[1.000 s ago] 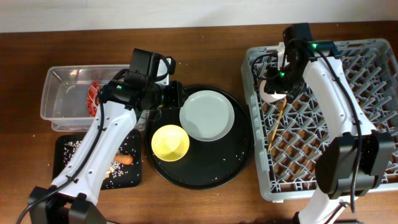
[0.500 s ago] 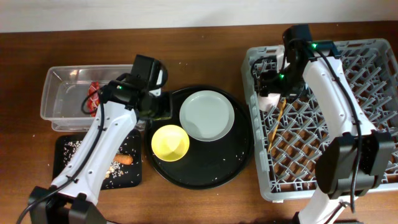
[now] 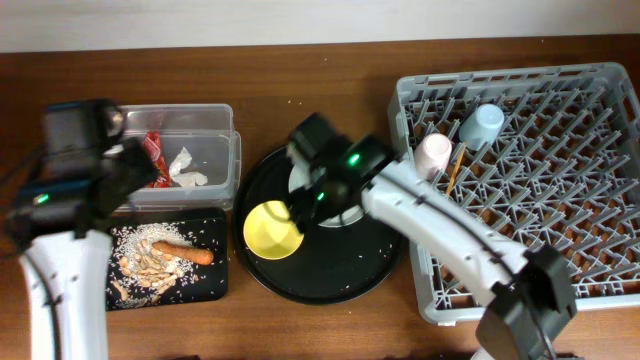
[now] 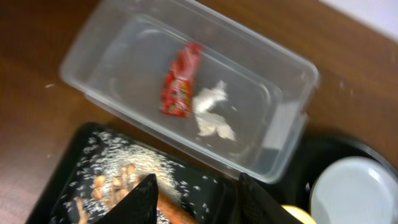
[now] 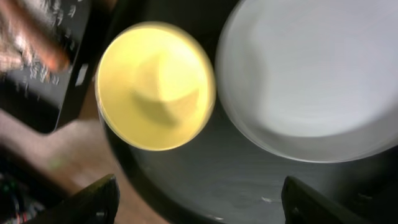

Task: Sort waste into correct bins and load items into the dishwasher rack
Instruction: 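Move the right gripper to the yellow bowl and grasp its rim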

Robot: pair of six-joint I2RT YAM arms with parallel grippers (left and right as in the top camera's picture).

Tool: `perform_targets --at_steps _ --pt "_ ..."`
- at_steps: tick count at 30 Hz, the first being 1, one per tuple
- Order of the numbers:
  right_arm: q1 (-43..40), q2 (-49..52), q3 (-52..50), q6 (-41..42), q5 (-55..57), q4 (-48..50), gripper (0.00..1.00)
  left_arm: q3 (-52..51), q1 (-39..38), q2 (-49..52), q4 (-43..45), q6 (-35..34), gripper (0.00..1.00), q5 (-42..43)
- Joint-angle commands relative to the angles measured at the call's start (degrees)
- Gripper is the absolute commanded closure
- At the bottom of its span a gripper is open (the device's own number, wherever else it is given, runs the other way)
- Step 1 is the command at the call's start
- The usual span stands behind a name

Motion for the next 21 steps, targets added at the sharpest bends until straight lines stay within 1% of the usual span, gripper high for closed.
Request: perform_targets --at_steps 1,2,3,5,8,9,11,15,19,20,21 --pt "5.14 1.6 -7.52 1.11 0.24 8.48 0.2 0.5 8.61 -0.22 -2.19 -0.63 0.51 1.95" --pt "6.1 1.62 -9.53 1.11 1.03 11.08 0.22 0.5 9.75 -0.22 -3.21 -0.61 0.51 4.42" --pt "7.19 1.62 -12.68 1.16 4.59 14.73 0.23 0.5 9.79 -0.22 -4.13 -0.61 0.51 4.92" --pt "7.23 1.62 -17.55 1.11 6.51 20.63 0.24 0.48 9.73 -0.22 -5.75 -0.61 0.51 5.07" --pt "7.23 1.62 -20.0 1.14 10.19 24.39 0.25 0.48 9.73 -0.17 -6.88 -0.59 0.51 6.82" --pt "7.23 1.62 -20.09 1.16 10.34 24.9 0.27 0.48 9.75 -0.17 -7.26 -0.59 0.51 6.82" --pt "7.23 1.62 -20.09 4.0 10.36 26.27 0.3 0.48 9.73 -0.17 -7.8 -0.59 0.52 6.86" --pt "7.23 1.6 -20.09 7.13 9.94 27.74 0.33 -0.33 9.22 -0.17 -8.04 -0.61 0.52 7.45" --pt "7.23 2.89 -20.11 10.36 14.47 29.31 0.45 -3.06 9.2 -0.15 -7.17 -0.59 0.52 7.45" --pt "7.23 3.96 -20.11 10.62 14.49 29.97 0.53 -3.63 9.2 -0.15 -7.19 -0.59 0.53 7.45" --pt "7.23 4.74 -20.11 10.99 14.69 30.12 0.56 -3.93 9.2 -0.15 -7.21 -0.59 0.53 7.45"
